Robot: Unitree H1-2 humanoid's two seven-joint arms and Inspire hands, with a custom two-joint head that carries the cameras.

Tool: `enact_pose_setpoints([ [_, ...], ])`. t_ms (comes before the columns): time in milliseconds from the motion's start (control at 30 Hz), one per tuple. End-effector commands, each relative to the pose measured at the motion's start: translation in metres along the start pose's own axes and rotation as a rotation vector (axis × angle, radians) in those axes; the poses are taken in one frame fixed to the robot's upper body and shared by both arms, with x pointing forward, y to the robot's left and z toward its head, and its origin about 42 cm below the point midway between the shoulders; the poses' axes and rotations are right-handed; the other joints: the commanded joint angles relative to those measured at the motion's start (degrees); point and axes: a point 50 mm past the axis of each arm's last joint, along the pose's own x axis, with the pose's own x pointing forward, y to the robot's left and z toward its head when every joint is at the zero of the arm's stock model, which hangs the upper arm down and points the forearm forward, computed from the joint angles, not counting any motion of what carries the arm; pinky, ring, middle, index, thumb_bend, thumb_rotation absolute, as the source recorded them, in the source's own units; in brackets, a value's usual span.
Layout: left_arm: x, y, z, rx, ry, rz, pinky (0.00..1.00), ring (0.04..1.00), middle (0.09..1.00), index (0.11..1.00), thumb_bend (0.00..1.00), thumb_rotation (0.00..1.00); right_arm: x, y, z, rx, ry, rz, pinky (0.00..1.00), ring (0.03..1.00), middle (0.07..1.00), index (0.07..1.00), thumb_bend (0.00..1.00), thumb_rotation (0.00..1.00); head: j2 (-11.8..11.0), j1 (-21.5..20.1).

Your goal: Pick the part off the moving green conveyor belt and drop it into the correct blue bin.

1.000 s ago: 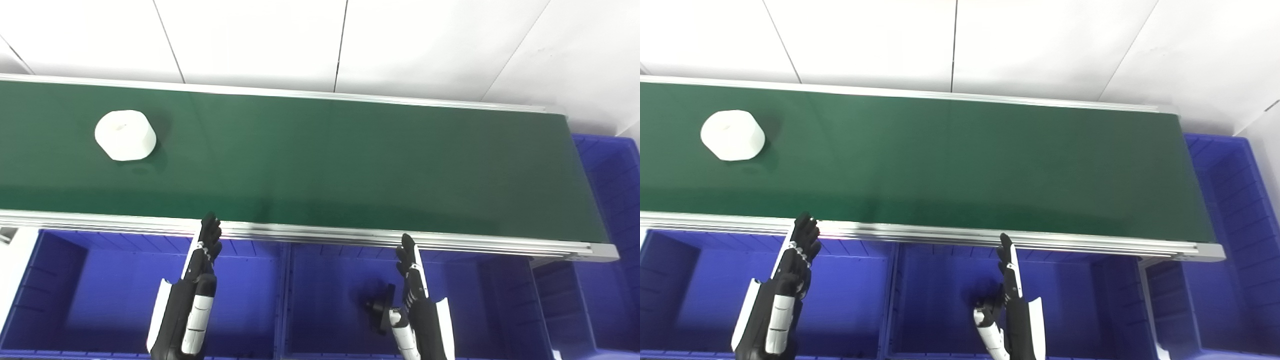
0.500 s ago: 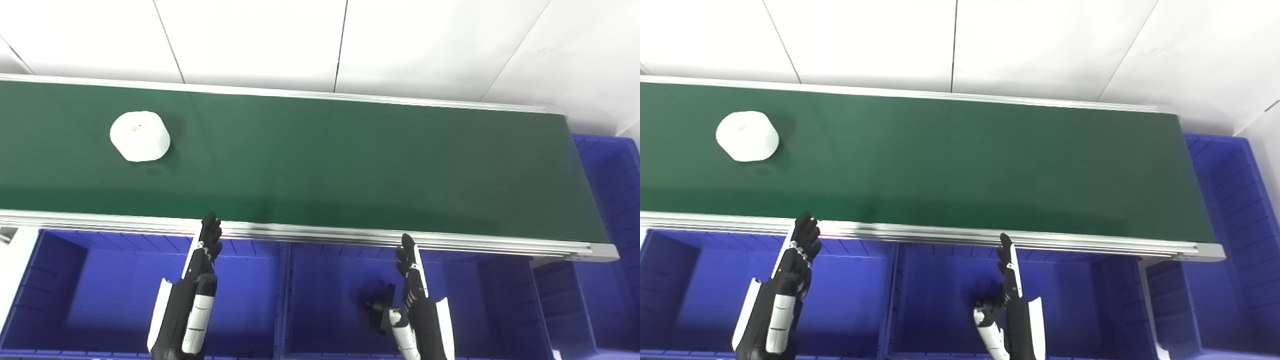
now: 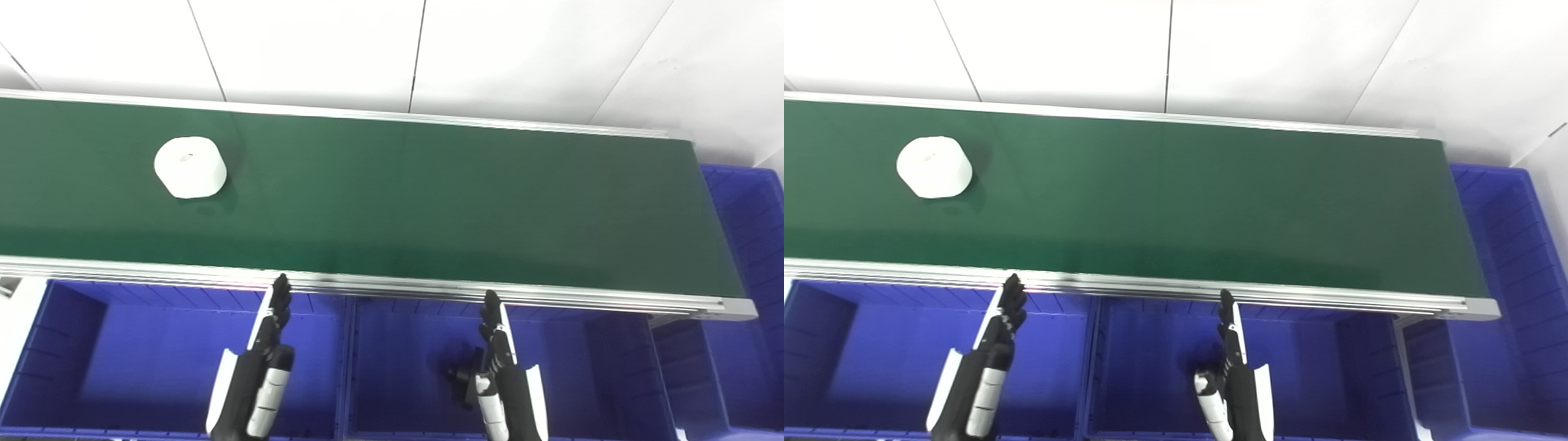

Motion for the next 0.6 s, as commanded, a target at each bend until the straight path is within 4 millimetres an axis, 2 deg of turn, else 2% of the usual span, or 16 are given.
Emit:
enact_pose_setpoints([
  [0, 0.004, -0.004, 0.007, 0.022, -0.073, 0.003, 1.00, 1.000, 1.000, 1.000, 0.50, 1.00, 0.002, 0.002, 0.007, 0.035, -0.074, 0.007, 1.00, 1.000, 1.000, 1.000, 0.81, 1.00, -1.1, 1.0],
  [167, 0.005, -0.010, 0.007, 0.043, -0.082, 0.001, 1.00, 1.000, 1.000, 1.000, 0.54, 1.00, 0.005, -0.005, 0.005, 0.044, -0.070, -0.004, 1.00, 1.000, 1.000, 1.000, 0.83, 1.00, -2.5, 2.8],
  [300, 0.005, -0.014, 0.004, 0.069, -0.083, 0.015, 1.00, 1.000, 1.000, 1.000, 0.51, 1.00, 0.005, -0.010, 0.000, 0.061, -0.062, 0.001, 1.00, 1.000, 1.000, 1.000, 0.80, 1.00, -3.8, 5.0],
  [367, 0.005, -0.016, 0.000, 0.080, -0.088, 0.019, 1.00, 0.995, 1.000, 1.000, 0.50, 1.00, 0.006, -0.012, -0.004, 0.076, -0.055, 0.006, 1.00, 1.000, 1.000, 1.000, 0.79, 1.00, -5.5, 5.8],
  [400, 0.005, -0.016, -0.003, 0.087, -0.088, 0.018, 1.00, 0.997, 1.000, 1.000, 0.51, 1.00, 0.007, -0.013, -0.007, 0.081, -0.047, 0.007, 1.00, 1.000, 1.000, 1.000, 0.78, 1.00, -7.5, 6.3],
  [567, 0.007, -0.018, -0.006, 0.119, -0.068, 0.013, 1.00, 1.000, 1.000, 1.000, 0.54, 1.00, 0.008, -0.014, -0.012, 0.090, -0.030, 0.006, 1.00, 1.000, 1.000, 1.000, 0.78, 1.00, -9.4, 7.1],
])
